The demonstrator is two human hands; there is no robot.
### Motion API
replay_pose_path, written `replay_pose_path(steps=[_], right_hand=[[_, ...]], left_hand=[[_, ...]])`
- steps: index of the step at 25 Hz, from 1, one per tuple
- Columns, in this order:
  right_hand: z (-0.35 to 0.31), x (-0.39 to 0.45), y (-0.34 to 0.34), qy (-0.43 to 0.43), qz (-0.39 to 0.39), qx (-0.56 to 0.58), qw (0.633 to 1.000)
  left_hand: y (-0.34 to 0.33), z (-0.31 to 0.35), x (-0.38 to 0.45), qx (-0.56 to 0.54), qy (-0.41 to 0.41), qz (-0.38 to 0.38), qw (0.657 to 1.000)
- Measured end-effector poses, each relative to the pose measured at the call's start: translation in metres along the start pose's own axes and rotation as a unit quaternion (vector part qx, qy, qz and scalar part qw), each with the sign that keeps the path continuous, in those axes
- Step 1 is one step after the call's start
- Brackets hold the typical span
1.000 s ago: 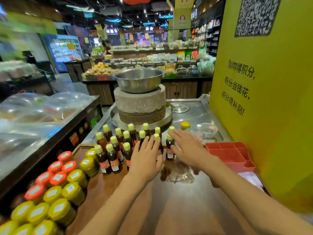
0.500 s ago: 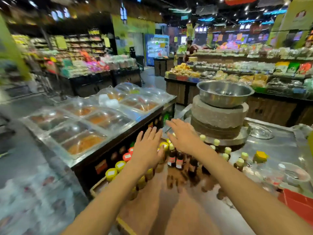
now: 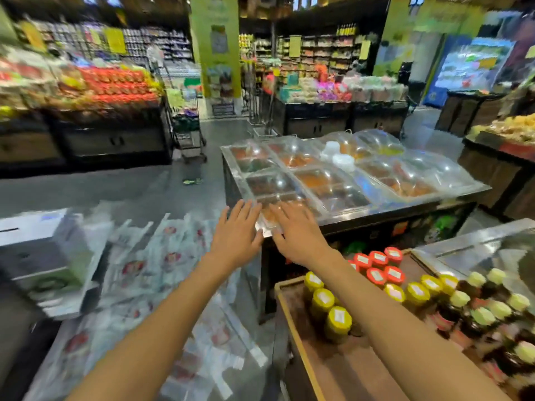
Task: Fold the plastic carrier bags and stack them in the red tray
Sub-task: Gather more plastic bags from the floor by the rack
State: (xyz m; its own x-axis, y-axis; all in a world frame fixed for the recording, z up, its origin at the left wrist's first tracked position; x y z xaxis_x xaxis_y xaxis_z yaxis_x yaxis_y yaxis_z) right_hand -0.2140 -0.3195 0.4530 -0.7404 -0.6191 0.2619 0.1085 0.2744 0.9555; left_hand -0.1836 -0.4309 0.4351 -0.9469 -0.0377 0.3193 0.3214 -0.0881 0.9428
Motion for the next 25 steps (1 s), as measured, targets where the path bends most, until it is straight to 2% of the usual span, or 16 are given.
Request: replay_pose_path(steps=[7,13,20,25], right_hand=[[-0.093,0.11,-0.08,0.074,-0.035,0.053,0.995],[-0.146,0.17,-0.138,0.142,-0.048,0.091,0.985],[-0.163,0.216,-0.271,0.178,-0.122,0.138,0.967],[-0.142,0.229,-0.416,0.17,-0.195,0.156,0.953]], left_hand=[[-0.008,-0.154,-0.002,0.055,0.101,0.018,0.993],[-0.033,-0.24,-0.023,0.04,0.179,0.023,0.983],[-0.123,-0.317,-0.019,0.024,0.235,-0.012,0.972],[-0.25,-0.369,-0.036,-0.005,0.303,-0.074,0.95]])
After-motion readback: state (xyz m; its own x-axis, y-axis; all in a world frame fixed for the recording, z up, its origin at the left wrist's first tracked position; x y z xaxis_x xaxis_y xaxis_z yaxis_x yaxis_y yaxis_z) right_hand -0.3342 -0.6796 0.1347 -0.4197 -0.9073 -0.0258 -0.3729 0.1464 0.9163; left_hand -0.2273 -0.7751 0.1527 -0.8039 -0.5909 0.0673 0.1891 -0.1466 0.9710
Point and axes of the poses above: each hand's wrist, its own x-axis towards the middle knuckle, its own y-axis out of the back of the hand, z = x × y, the point moved 10 cm from there along x, towards the middle knuckle, and after that the axes turned 1 degree about x, right-handed, at the moved point
